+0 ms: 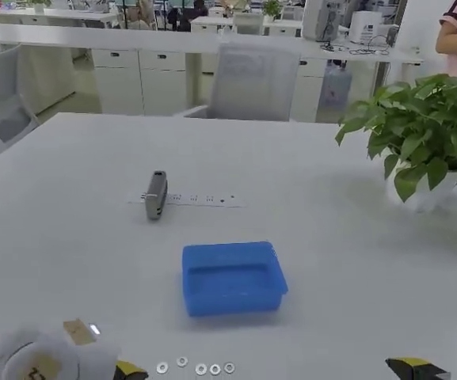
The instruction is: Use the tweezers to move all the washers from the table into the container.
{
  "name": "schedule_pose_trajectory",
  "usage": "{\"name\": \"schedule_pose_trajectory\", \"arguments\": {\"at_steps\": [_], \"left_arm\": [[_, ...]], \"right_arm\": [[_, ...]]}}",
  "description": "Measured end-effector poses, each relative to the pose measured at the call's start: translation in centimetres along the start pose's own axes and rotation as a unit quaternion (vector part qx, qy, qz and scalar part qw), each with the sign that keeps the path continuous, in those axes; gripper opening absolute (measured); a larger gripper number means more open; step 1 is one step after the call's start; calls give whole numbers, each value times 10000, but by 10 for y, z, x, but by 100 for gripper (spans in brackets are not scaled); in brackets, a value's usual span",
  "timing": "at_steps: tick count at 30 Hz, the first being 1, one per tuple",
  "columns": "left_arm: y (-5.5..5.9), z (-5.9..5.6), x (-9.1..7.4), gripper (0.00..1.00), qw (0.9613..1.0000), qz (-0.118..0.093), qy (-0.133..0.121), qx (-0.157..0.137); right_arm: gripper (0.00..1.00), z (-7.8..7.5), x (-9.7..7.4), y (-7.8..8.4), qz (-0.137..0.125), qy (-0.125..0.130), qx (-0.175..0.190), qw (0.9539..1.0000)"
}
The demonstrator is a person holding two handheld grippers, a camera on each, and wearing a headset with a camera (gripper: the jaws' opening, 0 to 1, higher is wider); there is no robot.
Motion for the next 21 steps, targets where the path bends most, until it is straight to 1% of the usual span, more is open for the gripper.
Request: {"name": "schedule_pose_trajectory", "arguments": {"at_steps": [1,2,3,5,6,7,8,10,11,13,14,15,17,21], "left_arm": [[1,2,5,35,9999,101,53,97],[0,3,9,32,9997,152,101,161],[0,5,12,30,9996,150,94,209],[0,11,22,29,9994,181,146,240],[1,14,28,29,9990,286,199,270],[1,15,29,27,9989,299,203,305],[0,18,34,23,9979,362,219,490],[1,21,42,17,9958,492,271,726],[3,21,45,16,9945,579,356,793],[7,23,54,16,9926,725,431,872],[9,24,57,16,9911,816,479,934],[11,25,60,15,9891,907,469,1059],[14,27,65,13,9867,990,501,1188],[18,31,74,10,9834,1162,562,1278]], "right_arm": [[73,0,1,0,8,-12,-3,10000],[72,1,1,1,12,-20,-17,10000],[72,1,1,1,17,-26,-21,10000],[72,3,2,1,36,-59,-18,10000],[72,3,2,1,43,-82,-20,10000],[72,4,2,1,55,-99,-38,9999],[72,5,3,1,62,-99,-63,9999],[72,6,3,1,85,-99,-115,9998],[72,6,3,1,101,-98,-136,9998],[71,6,3,1,111,-86,-157,9998],[72,6,3,1,111,-85,-158,9998],[72,7,2,1,106,-77,-155,9998],[72,7,1,1,86,-75,-137,9998],[72,8,0,3,89,-81,-117,9999]]}}
Point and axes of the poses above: the centre of the closed fingertips' face, and the gripper's own axes: x roughly forward along the fingers, z roughly to its left, y roughly out of its underside, the point moved 7 cm from there along -x, roughly backward along the fingers, and after that the axes turned 4 degrees about x, right-handed, at the moved point
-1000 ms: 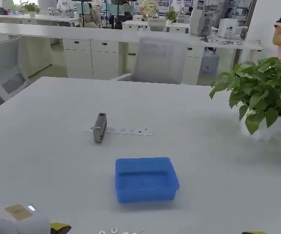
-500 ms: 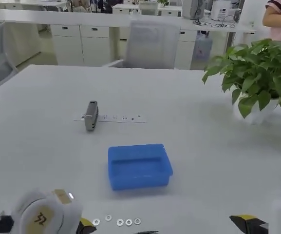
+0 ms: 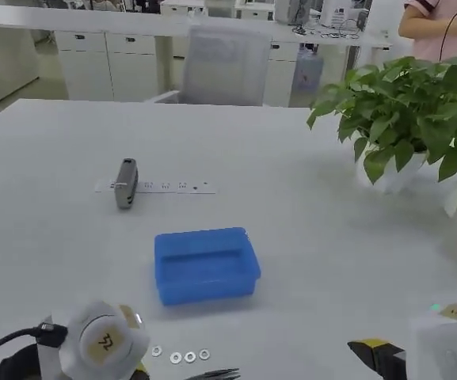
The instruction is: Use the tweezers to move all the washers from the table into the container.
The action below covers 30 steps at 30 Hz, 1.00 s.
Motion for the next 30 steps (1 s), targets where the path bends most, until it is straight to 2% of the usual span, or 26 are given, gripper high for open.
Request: {"name": "schedule_pose_trajectory", "arguments": {"at_steps": [2,3,10,11,12,18,21,24,30], "left_arm": [[1,0,2,7,9999,79,10,101],[0,0,3,7,9996,159,33,244],[2,-3,10,1,9978,322,270,510],[0,-1,10,0,9971,225,304,656],[1,-1,11,0,9974,281,298,586],[-1,-2,7,0,9960,253,358,784],[-3,-2,4,0,9958,225,269,845],[-4,-4,0,0,9960,235,247,825],[-15,-11,-18,0,9975,-41,190,686]], "right_arm": [[72,1,0,1,9,5,-26,10000],[72,0,-1,2,32,23,-46,10000],[71,0,-2,0,19,-14,-23,10000],[71,0,-2,0,14,-10,-40,10000],[71,0,-3,-2,2,3,-68,10000],[71,0,-4,-4,-59,-4,-68,10000],[70,3,-5,-5,-70,-29,-109,9999],[69,10,-5,-7,-110,-126,-168,9997],[68,19,-3,-8,-84,-246,-324,9991]]}}
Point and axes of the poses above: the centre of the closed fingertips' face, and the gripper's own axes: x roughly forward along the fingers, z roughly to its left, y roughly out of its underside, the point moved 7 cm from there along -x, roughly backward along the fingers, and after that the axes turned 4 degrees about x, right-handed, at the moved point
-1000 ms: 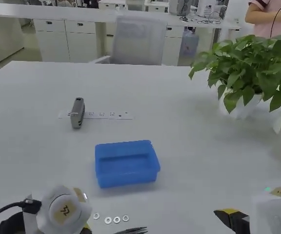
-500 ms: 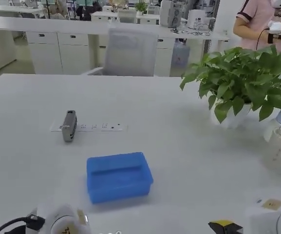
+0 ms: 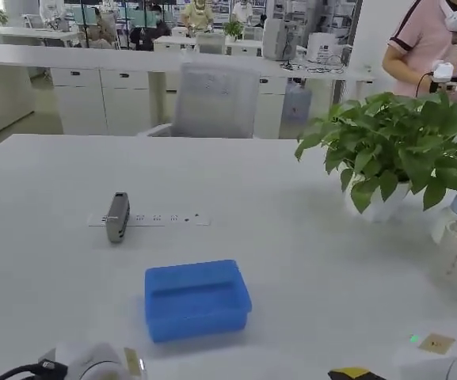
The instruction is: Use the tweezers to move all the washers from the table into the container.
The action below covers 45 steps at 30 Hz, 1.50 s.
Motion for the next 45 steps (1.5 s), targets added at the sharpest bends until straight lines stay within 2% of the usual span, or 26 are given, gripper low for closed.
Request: {"name": "schedule_pose_trajectory", "arguments": {"at_steps": [4,7,13,19,26,30,35,39,41,43,45], "left_arm": [[-5,-4,-11,0,9998,-156,-61,-58],[-14,-9,-23,0,9991,-378,-112,-125],[-31,-14,-46,0,9972,-693,-247,-139],[-50,-17,-70,0,9932,-1062,-481,-33],[-61,-16,-81,0,9921,-1171,-426,135],[-63,-17,-87,0,9926,-1102,-419,296],[-71,-20,-98,0,9907,-1148,-377,630],[-79,-25,-106,0,9880,-1203,-154,959],[-83,-28,-111,0,9850,-1245,-76,1192],[-86,-33,-115,0,9836,-1216,77,1328],[-88,-36,-118,0,9817,-1276,167,1401]], "right_arm": [[64,8,0,-4,-25,-170,-136,9998],[60,17,0,-9,-62,-329,-325,9989],[50,30,6,-4,141,-531,-572,9968],[37,45,10,2,314,-852,-820,9925],[28,52,14,1,435,-1073,-1124,9869],[26,58,20,-5,526,-1245,-1530,9789],[27,65,30,-16,571,-1462,-1999,9672],[26,75,41,-28,602,-1804,-2498,9494],[25,76,46,-31,688,-1806,-2664,9443],[23,76,49,-31,741,-1837,-2820,9388],[21,79,49,-30,745,-1922,-2946,9331]]}}
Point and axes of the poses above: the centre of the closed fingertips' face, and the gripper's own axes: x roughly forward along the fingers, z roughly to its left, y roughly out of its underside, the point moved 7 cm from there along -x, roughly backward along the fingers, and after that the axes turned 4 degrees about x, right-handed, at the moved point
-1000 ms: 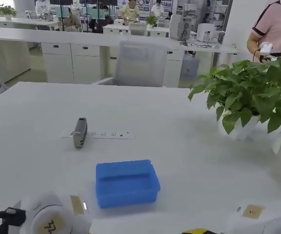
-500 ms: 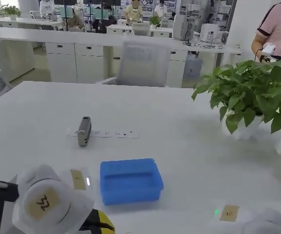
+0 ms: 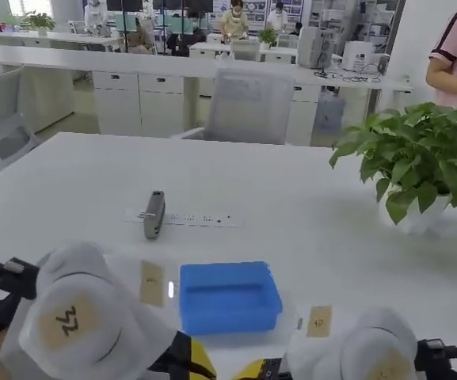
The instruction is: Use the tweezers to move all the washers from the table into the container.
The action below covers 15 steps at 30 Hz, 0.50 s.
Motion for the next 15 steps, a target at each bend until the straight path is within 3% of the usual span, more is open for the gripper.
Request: {"name": "schedule_pose_trajectory", "arguments": {"at_steps": [5,15], "left_arm": [[-10,-6,-7,0,9990,-332,217,183],[-12,-11,0,0,9980,-291,480,297]], "right_arm": [[20,9,1,-1,-18,-199,-168,9997],[8,8,7,6,127,-223,-350,9991]]}}
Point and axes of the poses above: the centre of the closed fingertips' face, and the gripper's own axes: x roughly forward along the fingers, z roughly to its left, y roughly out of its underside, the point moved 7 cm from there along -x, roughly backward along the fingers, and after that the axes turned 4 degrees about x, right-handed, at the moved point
